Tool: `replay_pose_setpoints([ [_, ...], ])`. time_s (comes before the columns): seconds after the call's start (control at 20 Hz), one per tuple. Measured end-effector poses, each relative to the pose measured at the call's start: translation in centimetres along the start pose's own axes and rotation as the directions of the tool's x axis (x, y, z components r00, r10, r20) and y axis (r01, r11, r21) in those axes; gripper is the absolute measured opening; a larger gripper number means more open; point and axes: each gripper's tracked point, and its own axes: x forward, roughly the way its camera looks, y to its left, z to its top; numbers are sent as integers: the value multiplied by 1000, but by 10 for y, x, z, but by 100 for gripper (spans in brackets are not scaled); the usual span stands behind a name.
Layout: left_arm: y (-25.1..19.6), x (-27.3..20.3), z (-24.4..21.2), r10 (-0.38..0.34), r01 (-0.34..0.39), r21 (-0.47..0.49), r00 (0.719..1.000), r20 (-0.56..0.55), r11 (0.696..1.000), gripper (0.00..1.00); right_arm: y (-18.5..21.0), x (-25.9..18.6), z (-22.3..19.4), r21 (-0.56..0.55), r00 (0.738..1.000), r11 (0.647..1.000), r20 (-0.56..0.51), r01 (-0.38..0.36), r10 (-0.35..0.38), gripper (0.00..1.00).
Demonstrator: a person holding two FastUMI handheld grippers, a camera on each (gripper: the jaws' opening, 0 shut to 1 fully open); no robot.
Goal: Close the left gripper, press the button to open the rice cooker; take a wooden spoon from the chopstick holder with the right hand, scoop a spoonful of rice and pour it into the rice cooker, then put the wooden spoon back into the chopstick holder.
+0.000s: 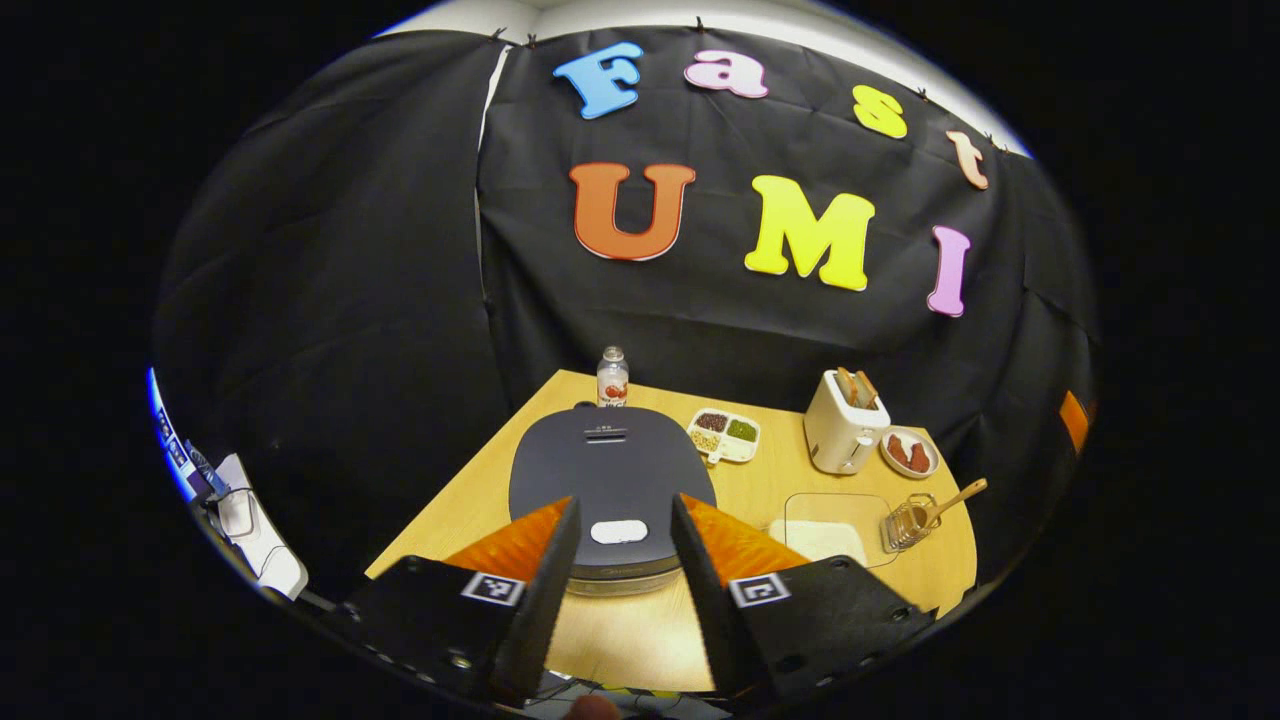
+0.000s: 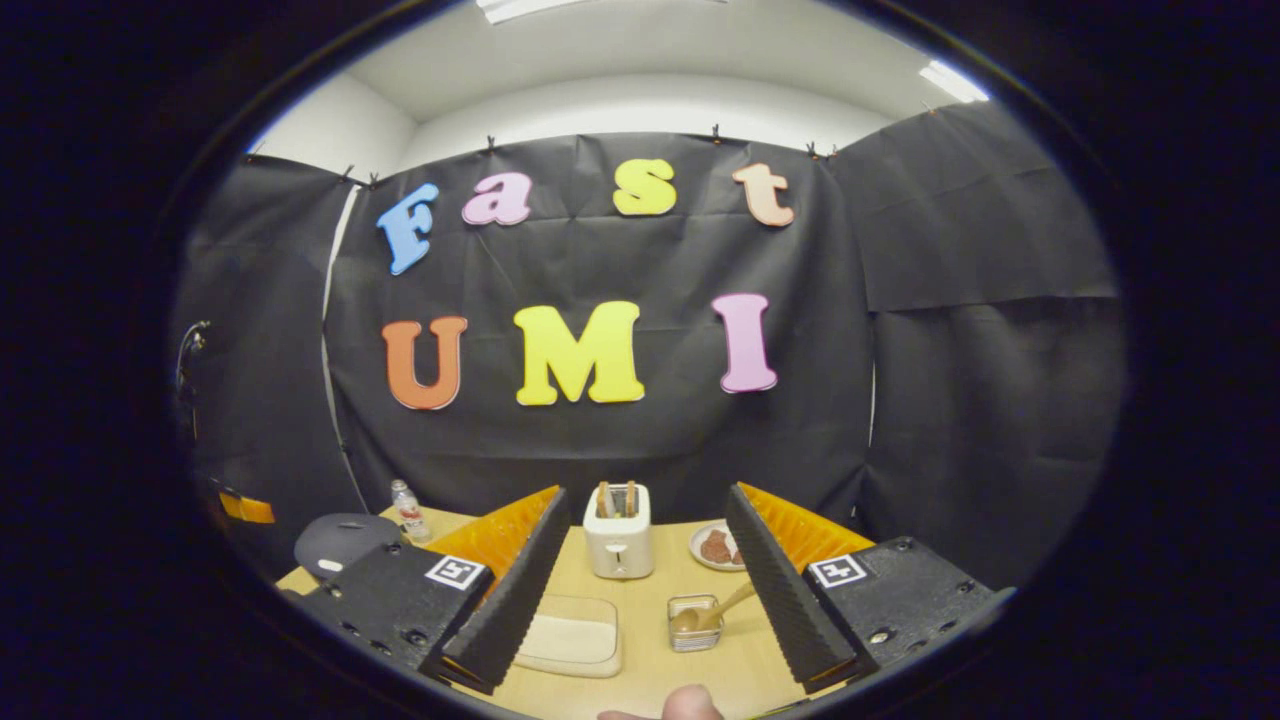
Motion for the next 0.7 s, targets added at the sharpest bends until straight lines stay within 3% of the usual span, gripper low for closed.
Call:
replay_pose_setpoints([
  [0.05,2,12,-4,9,-9,8,999,-34,1000,53,-8,6,-3,4,1000,1000,-6,17,-17,100],
  [0.15,0,33,-14,-7,9,13,994,-105,1000,51,-23,14,-10,9,999,999,-22,48,-47,100],
  [0.2,1,39,-19,-12,14,9,991,-137,1000,62,-29,18,-14,12,998,998,-33,59,-59,100],
  [0.25,6,47,-23,11,-12,-10,988,-156,1000,51,-34,21,-18,15,997,997,-44,69,-68,100],
  [0.35,4,57,-34,-15,5,-44,977,-213,999,0,-42,27,-26,21,994,996,-67,86,-84,98],
  [0.4,1,57,-43,-24,9,-66,974,-225,998,8,-45,30,-29,25,993,995,-75,92,-90,100],
  [0.45,-2,74,-46,-45,26,-79,967,-250,997,0,-47,33,-32,29,992,995,-83,96,-93,100],
  [0.7,-8,89,-56,-76,59,-66,953,-293,996,0,-51,45,-47,29,989,995,-121,95,-90,100],
])
